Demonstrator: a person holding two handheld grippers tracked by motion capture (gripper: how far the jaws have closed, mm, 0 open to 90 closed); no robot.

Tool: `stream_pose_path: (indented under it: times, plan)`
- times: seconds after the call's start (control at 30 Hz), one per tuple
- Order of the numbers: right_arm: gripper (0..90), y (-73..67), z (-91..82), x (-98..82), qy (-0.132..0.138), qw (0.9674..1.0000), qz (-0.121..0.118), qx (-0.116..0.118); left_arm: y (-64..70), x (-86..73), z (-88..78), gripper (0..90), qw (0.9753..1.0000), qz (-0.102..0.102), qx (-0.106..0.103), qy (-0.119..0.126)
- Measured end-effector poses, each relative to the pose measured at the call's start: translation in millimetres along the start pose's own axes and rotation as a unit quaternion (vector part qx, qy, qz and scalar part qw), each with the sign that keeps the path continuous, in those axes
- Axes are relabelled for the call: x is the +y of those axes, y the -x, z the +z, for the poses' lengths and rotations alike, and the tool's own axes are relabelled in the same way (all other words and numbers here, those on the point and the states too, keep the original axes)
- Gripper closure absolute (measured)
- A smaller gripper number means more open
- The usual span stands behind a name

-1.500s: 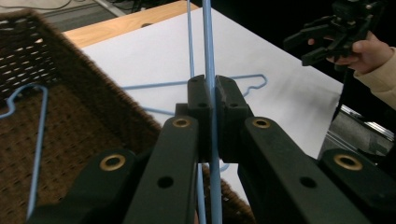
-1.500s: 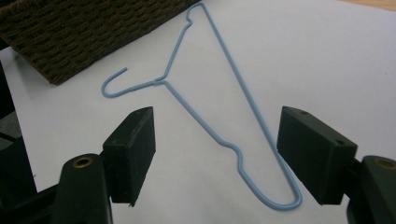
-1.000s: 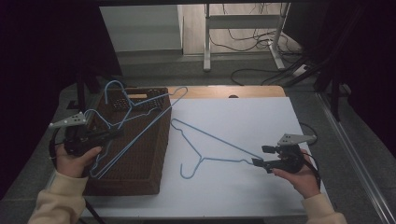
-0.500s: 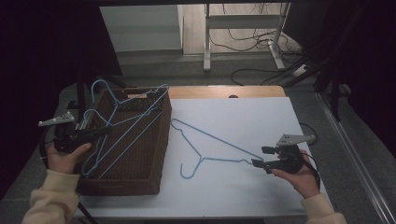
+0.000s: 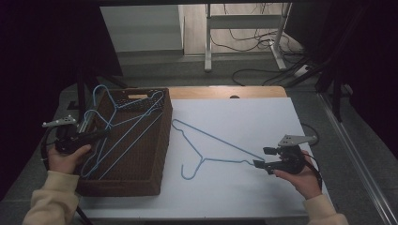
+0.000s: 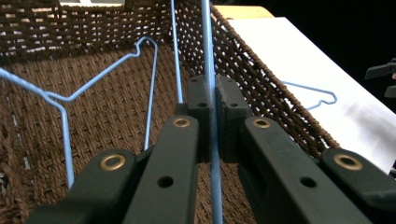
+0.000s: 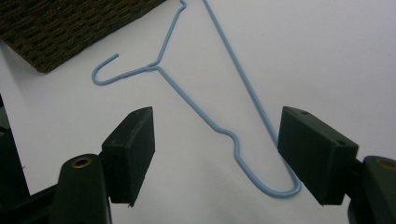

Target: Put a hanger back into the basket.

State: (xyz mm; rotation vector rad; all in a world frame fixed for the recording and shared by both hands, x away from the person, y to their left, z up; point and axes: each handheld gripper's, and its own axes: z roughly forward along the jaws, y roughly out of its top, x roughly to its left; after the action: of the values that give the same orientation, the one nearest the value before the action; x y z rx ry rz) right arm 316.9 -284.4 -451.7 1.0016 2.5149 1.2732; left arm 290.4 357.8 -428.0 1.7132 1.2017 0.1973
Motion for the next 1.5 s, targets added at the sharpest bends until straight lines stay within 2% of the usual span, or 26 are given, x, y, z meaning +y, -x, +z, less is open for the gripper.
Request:
stream_pose_path:
  times: [0.47,0.53,0.57,0.6,0.63,0.7,0.83,0.97,1.1,1.2,1.37,1.5]
  plan:
    - [27.8,0.3,-0.3,-0.4,-0.001,1.0000,0.000,0.000,-6.6,-8.4,17.4,86.0,0.9994,-0.005,0.003,-0.035]
    - [27.8,0.3,-0.2,-0.4,-0.001,1.0000,0.001,0.000,-8.2,-8.4,18.6,85.7,0.9986,-0.016,0.021,-0.046]
    - [27.8,0.4,-0.1,-0.5,-0.002,1.0000,0.000,0.000,-10.2,-8.7,19.9,84.9,0.9974,-0.029,0.042,-0.051]
    - [27.7,0.4,0.2,-0.5,-0.003,1.0000,-0.001,0.000,-12.4,-8.9,20.4,79.5,0.9963,-0.038,0.058,-0.050]
    - [27.7,0.4,0.4,-0.5,-0.003,1.0000,-0.001,0.001,-14.0,-9.2,20.3,69.2,0.9955,-0.040,0.072,-0.047]
    - [27.6,0.1,0.3,-0.6,-0.005,1.0000,-0.001,0.001,-14.8,-9.5,17.8,65.6,0.9960,-0.041,0.069,-0.039]
    - [27.5,0.2,0.8,-0.8,-0.006,1.0000,-0.001,0.002,-3.4,-7.6,14.4,51.8,0.9958,-0.015,0.087,-0.024]
    - [27.4,0.0,1.7,-0.9,-0.009,1.0000,-0.003,0.002,16.4,-3.7,11.6,44.6,0.9968,0.026,0.074,-0.019]
    - [27.0,-0.3,2.5,-0.9,-0.011,0.9999,-0.004,0.002,43.0,0.8,12.8,36.9,0.9970,0.061,0.045,-0.015]
    - [27.0,-0.4,2.9,-0.9,-0.011,0.9999,-0.003,0.002,62.6,2.0,18.2,33.5,0.9968,0.076,0.015,-0.017]
    - [26.9,-1.2,2.6,-0.9,-0.012,0.9999,-0.004,0.002,90.4,-2.0,31.4,31.1,0.9944,0.099,-0.025,-0.025]
    - [26.7,-3.6,2.4,0.1,-0.011,0.9999,-0.011,0.002,105.0,-5.1,40.0,30.8,0.9922,0.109,-0.050,-0.032]
